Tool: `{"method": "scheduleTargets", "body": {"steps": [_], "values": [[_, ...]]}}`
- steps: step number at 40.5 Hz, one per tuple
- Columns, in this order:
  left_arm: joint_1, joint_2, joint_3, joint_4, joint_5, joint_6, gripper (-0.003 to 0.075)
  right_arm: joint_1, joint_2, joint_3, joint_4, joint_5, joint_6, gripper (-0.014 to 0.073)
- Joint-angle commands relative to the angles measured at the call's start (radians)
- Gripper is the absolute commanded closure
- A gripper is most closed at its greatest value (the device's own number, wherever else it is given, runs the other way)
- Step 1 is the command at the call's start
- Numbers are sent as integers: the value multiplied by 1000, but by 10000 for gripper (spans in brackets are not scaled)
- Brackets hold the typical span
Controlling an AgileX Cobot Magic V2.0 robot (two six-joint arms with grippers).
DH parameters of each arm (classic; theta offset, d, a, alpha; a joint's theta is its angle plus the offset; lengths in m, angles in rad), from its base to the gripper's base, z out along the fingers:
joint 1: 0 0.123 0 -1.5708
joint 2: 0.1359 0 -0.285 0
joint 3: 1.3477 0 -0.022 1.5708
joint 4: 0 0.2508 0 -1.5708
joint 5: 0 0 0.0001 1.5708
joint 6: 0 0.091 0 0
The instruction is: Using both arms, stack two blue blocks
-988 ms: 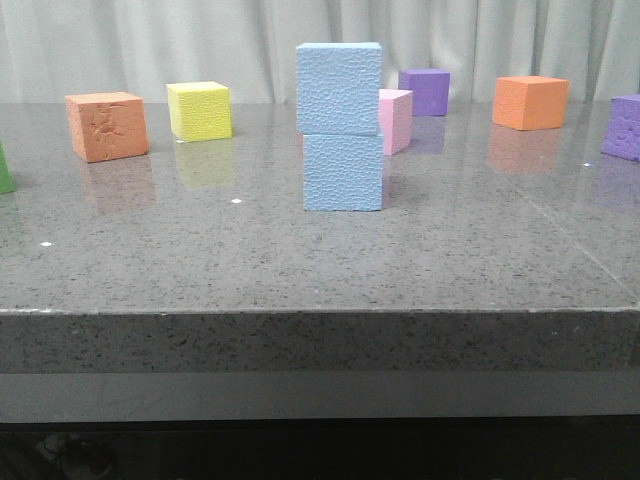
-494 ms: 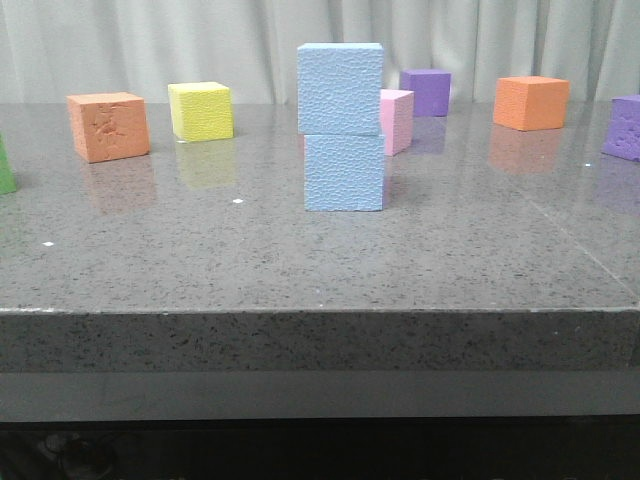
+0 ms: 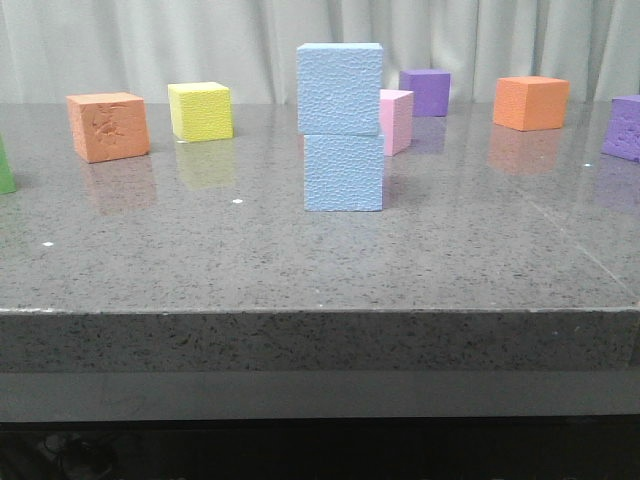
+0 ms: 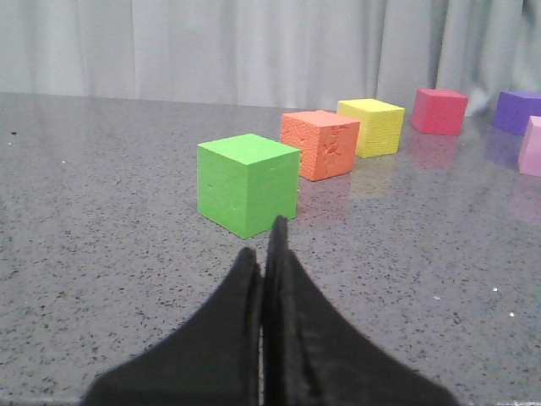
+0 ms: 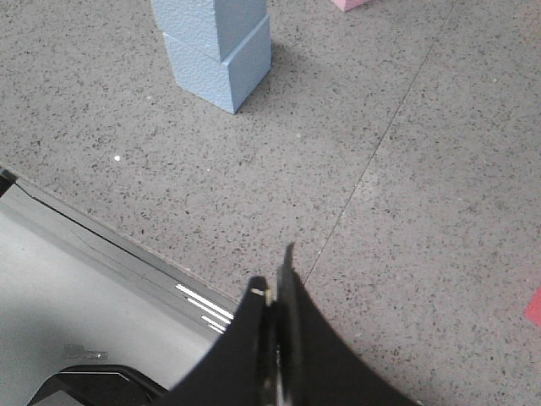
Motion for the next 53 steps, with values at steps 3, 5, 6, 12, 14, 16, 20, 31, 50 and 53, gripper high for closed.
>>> {"method": "scheduleTargets", "body": {"steps": [3,5,6,12,14,16,20,31,50,53], "values": [[-7,-22,35,-10,-81,-9,738,1,-4,-24,-2,-60,-2,663],[-7,-22,35,-10,-81,-9,738,1,-4,-24,-2,-60,-2,663],[-7,-22,35,-10,-81,-9,738,1,-4,-24,-2,-60,-2,663],[-7,-22,35,-10,-81,-9,738,1,-4,-24,-2,-60,-2,663],[-7,-22,35,-10,-81,-9,738,1,-4,-24,-2,-60,-2,663],[-7,-22,35,-10,-81,-9,738,1,-4,-24,-2,-60,-2,663],[-7,-22,35,-10,-81,-9,738,1,-4,-24,-2,-60,-2,663],[-7,-22,35,-10,-81,-9,738,-102,-99,69,-15,-162,-5,663],[-7,-22,35,-10,-81,-9,738,-422,-728,818,-14,-856,-4,663],[-7,-22,35,-10,-81,-9,738,-429,-766,870,-14,-876,-4,663]]}}
